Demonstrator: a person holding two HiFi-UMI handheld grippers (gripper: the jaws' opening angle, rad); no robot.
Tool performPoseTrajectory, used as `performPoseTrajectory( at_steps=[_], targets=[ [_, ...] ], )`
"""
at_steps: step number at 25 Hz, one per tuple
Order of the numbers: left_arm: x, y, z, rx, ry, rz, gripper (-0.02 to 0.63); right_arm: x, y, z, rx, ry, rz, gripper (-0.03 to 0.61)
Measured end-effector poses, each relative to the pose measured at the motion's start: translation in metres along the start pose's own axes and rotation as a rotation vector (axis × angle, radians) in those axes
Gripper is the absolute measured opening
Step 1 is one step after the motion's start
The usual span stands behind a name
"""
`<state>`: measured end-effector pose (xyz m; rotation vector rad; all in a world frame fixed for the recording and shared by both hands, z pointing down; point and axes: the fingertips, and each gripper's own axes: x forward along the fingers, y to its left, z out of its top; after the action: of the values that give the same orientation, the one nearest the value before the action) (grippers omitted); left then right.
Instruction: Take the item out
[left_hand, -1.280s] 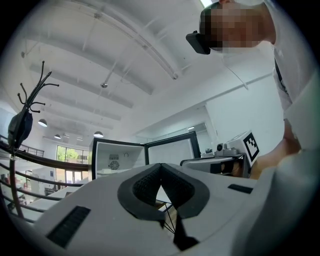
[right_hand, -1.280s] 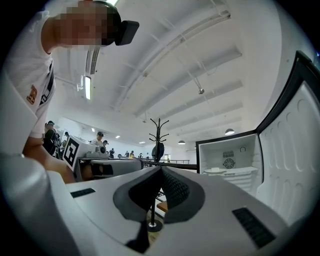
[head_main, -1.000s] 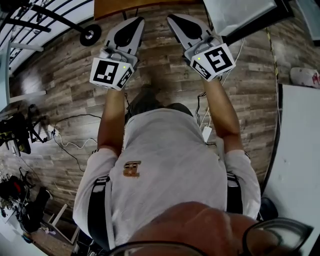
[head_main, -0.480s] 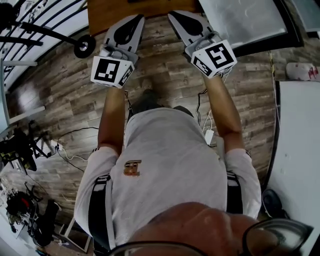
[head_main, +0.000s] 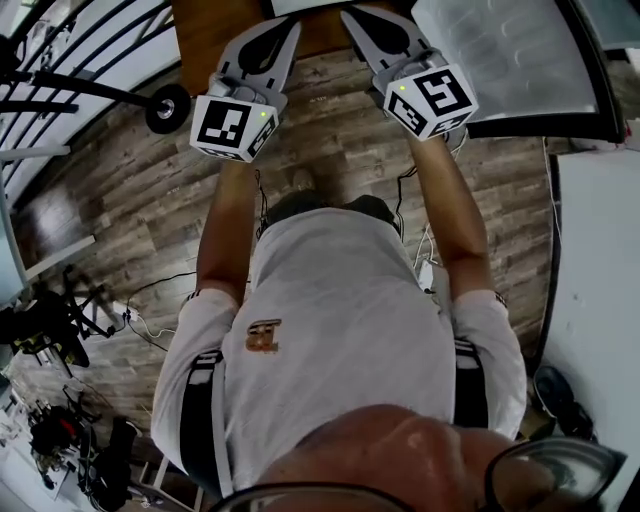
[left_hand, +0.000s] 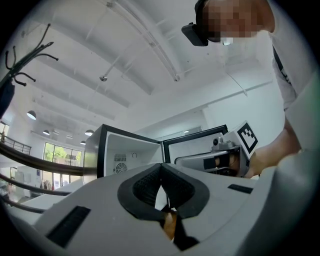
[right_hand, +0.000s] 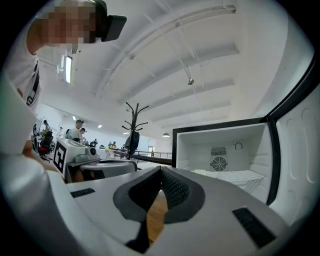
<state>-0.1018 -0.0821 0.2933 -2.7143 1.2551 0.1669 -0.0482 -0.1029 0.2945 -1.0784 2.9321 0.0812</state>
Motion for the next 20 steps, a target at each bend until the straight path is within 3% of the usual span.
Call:
performPoseTrajectory(
  at_steps=[13, 20],
  targets=[
    [0.035, 0.054, -0.014, -0.008, 0.006, -0.025, 0.017, 0.058, -0.046, -0.008, 0.084, 0.022, -0.087, 0.032],
    [0.071, 0.078, -0.031, 0.012, 0.033, 0.009, 0.017, 0.087, -0.092, -0.027, 0.117, 0.030, -0.068, 0.032]
  ],
)
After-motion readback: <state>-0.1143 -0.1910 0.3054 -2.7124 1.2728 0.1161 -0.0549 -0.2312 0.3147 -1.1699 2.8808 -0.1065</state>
